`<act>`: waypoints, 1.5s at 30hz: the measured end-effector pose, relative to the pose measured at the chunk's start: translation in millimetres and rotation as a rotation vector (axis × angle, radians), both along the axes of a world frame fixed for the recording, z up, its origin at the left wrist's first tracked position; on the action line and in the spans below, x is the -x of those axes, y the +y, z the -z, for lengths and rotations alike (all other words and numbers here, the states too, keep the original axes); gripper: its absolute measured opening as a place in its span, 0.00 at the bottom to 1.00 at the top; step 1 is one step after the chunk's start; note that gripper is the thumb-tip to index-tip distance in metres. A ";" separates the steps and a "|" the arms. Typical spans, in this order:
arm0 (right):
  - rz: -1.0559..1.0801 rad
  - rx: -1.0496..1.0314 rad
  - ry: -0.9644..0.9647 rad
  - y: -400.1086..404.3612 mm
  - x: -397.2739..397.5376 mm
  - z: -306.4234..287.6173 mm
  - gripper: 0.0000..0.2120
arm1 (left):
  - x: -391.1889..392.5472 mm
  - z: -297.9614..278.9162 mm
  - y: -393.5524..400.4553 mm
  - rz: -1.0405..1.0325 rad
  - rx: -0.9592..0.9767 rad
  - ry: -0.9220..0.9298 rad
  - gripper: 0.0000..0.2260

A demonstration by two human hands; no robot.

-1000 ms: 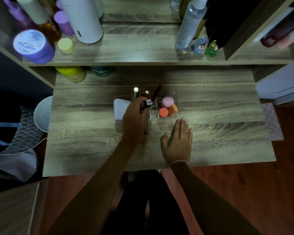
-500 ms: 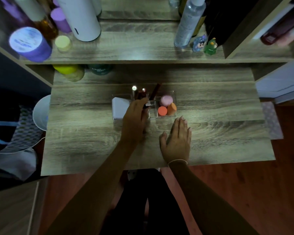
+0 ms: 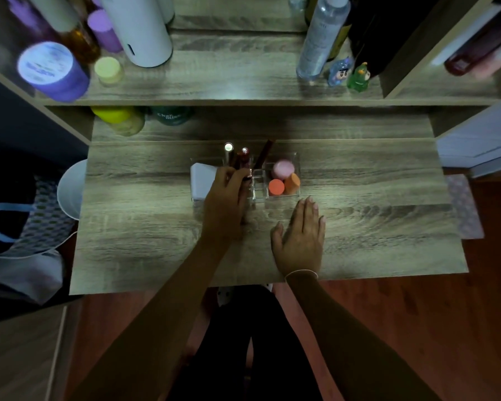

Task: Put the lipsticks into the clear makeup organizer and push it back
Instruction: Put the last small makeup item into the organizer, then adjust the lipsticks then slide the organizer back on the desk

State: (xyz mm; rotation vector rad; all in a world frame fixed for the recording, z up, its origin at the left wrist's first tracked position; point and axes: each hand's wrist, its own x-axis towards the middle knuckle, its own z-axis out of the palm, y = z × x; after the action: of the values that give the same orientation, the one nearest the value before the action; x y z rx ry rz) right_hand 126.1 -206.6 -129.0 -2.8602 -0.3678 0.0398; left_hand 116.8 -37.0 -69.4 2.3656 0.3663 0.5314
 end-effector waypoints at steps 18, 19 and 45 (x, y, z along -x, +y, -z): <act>0.201 -0.746 0.012 -12.4 -53.9 -108.2 0.09 | 40.6 -63.6 37.4 -0.068 -0.246 0.107 0.16; 0.142 -0.730 -0.008 -7.5 -61.5 -116.4 0.08 | 36.9 -64.4 33.3 -0.041 -0.267 0.125 0.18; -0.347 -0.406 0.295 77.3 -128.8 -114.6 0.11 | 16.7 -46.3 17.3 0.022 -0.260 0.391 0.28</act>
State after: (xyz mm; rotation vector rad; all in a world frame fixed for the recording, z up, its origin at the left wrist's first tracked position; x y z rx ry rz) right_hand 254.8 -129.2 -14.4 -2.3191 -0.7115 0.3984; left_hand 100.1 -19.8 -23.1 2.7237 0.4670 0.1042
